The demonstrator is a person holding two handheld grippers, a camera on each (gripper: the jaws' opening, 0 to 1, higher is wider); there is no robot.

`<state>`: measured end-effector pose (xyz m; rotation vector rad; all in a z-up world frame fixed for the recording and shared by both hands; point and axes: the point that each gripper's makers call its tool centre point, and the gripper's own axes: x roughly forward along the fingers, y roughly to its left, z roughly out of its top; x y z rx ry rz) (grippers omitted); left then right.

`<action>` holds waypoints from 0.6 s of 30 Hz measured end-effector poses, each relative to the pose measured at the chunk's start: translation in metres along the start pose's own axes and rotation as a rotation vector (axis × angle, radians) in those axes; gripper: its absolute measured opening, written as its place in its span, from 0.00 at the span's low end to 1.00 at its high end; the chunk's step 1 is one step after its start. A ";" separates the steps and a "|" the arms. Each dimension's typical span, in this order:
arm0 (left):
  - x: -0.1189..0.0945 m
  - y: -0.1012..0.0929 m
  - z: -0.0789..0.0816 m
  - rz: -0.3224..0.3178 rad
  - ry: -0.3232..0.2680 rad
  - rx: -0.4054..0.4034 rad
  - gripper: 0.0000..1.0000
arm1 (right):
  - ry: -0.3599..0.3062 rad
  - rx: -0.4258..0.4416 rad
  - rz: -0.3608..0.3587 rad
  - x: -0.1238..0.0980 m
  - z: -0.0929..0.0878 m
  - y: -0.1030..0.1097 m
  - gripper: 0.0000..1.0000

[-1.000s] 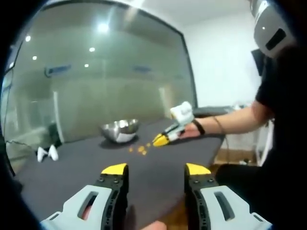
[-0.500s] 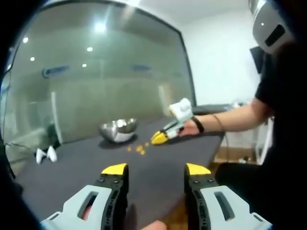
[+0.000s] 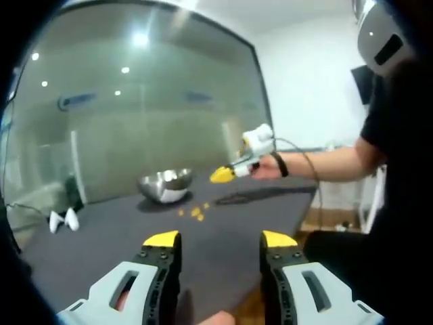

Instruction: Pick up the QQ candy scattered on the table and place it into the stainless steel bowl on the table

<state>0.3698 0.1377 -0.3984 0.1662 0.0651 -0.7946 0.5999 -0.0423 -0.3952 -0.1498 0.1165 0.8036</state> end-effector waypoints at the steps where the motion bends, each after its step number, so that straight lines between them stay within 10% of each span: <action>1: 0.000 0.000 0.000 0.000 0.000 0.000 0.47 | -0.006 0.000 -0.002 0.001 0.003 -0.002 0.09; 18: -0.005 0.002 -0.006 0.012 0.006 -0.018 0.47 | -0.032 -0.041 -0.028 0.067 0.052 -0.023 0.09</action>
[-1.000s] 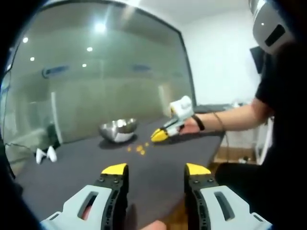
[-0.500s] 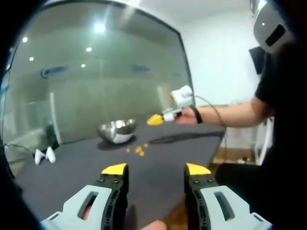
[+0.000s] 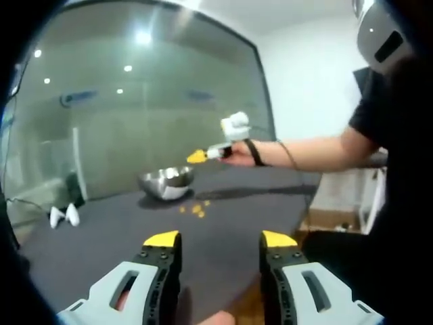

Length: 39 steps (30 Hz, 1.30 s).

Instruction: Pick up the QQ candy scattered on the table and place it into the stainless steel bowl on the table

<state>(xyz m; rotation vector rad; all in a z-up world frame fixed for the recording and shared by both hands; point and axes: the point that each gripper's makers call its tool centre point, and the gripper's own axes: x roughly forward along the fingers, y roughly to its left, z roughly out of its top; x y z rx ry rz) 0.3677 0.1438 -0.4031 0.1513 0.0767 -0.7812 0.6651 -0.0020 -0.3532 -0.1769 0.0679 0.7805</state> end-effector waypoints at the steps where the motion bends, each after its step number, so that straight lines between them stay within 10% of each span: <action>1: 0.000 0.000 0.000 -0.002 0.001 0.001 0.47 | -0.001 -0.004 0.000 0.005 0.003 -0.003 0.09; 16: -0.005 0.001 0.000 0.009 0.006 0.004 0.47 | 0.026 0.004 -0.038 0.054 0.006 -0.033 0.10; 39: 0.003 -0.003 0.002 -0.011 0.014 0.013 0.47 | 0.007 0.053 -0.028 0.020 0.005 -0.032 0.17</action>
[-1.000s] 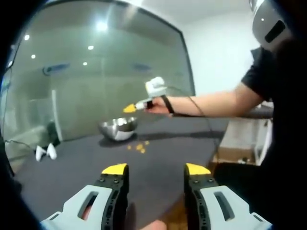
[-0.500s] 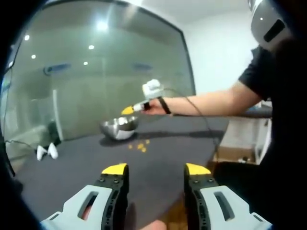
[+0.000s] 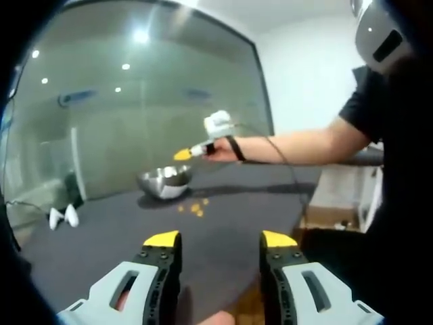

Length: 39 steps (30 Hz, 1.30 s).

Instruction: Pick up the QQ candy scattered on the table and place it into the stainless steel bowl on the table

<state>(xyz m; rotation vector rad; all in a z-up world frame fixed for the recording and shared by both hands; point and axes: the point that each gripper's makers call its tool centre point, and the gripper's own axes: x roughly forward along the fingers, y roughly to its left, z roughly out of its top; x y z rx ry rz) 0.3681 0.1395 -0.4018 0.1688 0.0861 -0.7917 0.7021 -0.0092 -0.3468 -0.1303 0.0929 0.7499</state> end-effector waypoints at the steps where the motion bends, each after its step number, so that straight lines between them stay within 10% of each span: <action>1: 0.000 0.000 0.000 -0.001 0.002 0.002 0.47 | -0.011 -0.007 0.003 -0.006 0.002 0.001 0.17; 11: 0.005 0.002 0.002 -0.008 -0.011 0.011 0.47 | -0.075 -0.069 0.025 -0.091 -0.002 0.031 0.18; 25: 0.012 0.003 0.006 -0.013 -0.017 0.018 0.47 | -0.030 -0.001 0.068 -0.170 -0.067 0.073 0.19; 39: 0.005 0.000 0.003 -0.012 -0.008 0.020 0.47 | 0.055 0.022 0.076 -0.158 -0.108 0.071 0.19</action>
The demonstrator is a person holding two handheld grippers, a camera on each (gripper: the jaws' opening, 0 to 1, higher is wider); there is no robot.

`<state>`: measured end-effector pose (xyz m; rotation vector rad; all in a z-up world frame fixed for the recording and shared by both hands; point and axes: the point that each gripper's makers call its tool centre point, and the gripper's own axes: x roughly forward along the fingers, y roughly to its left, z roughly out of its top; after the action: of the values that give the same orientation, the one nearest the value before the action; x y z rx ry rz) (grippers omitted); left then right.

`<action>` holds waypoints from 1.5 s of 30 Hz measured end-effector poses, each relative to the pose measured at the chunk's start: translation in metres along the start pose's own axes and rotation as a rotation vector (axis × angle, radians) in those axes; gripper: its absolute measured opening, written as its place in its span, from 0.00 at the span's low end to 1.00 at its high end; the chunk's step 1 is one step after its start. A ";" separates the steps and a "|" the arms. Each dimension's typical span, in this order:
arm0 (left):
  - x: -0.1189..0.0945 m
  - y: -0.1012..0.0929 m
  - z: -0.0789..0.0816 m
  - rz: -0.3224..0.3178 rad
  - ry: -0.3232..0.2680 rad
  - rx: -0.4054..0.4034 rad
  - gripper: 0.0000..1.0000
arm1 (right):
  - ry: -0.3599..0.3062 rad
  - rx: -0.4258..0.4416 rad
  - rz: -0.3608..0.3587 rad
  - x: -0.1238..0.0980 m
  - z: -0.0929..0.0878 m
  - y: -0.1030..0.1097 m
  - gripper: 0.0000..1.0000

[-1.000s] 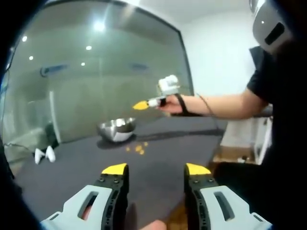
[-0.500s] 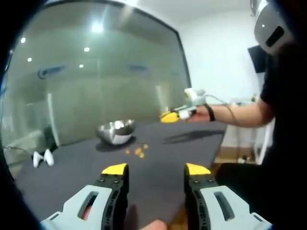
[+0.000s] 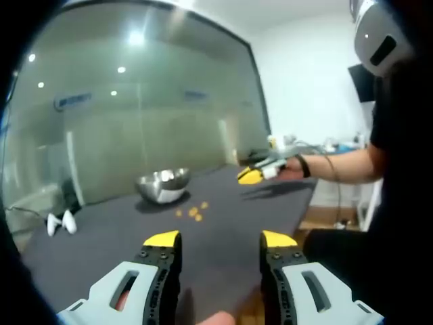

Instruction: Pick up the QQ candy scattered on the table and place it into the stainless steel bowl on the table

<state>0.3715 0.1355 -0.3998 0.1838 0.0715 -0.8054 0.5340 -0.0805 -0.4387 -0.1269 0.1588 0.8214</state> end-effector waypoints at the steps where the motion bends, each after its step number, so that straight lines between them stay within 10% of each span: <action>1: -0.001 0.001 -0.001 0.005 0.003 0.000 0.47 | 0.008 0.000 0.008 0.002 -0.001 0.003 0.20; 27: -0.007 0.006 -0.003 0.032 0.001 -0.011 0.46 | 0.172 -0.055 0.149 0.097 -0.022 0.019 0.22; 45: -0.010 0.012 -0.001 0.050 -0.001 -0.007 0.46 | 0.170 -0.035 0.201 0.114 -0.020 0.022 0.21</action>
<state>0.3728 0.1507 -0.3976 0.1779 0.0686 -0.7548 0.5928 0.0125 -0.4810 -0.2168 0.3209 1.0139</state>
